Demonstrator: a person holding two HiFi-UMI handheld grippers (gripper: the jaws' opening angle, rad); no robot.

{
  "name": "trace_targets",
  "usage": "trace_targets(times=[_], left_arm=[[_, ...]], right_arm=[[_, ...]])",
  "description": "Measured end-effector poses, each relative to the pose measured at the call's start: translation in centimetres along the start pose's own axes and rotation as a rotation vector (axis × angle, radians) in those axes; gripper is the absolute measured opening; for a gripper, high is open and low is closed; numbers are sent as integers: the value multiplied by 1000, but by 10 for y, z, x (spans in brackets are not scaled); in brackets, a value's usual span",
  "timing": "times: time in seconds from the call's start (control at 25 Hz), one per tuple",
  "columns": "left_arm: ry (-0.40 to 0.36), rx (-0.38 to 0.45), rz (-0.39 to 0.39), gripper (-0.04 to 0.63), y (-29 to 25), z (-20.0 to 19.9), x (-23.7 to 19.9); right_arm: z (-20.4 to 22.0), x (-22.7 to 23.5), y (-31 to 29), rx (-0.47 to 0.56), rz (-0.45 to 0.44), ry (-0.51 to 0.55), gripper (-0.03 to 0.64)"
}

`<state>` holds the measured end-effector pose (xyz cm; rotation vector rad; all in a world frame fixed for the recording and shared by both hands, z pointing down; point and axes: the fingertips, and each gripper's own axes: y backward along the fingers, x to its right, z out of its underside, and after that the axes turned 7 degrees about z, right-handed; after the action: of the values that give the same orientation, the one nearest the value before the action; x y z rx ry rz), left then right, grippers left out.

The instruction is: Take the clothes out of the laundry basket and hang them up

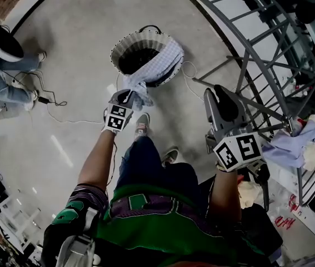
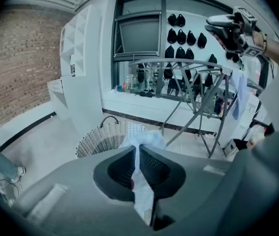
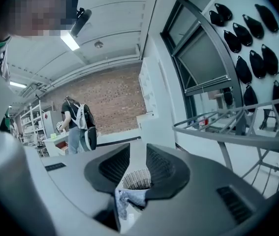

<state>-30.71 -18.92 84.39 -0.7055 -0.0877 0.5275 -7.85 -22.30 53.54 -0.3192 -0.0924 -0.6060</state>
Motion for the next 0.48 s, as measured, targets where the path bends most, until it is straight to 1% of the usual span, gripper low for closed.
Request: trace_targets(times=[0.2, 0.48], left_arm=[[-22, 61, -3, 29, 41, -48, 35], [-66, 164, -5, 29, 85, -114, 78]], right_arm=[[-40, -3, 43, 25, 3, 19, 91], [-81, 11, 103, 90, 68, 9, 91]])
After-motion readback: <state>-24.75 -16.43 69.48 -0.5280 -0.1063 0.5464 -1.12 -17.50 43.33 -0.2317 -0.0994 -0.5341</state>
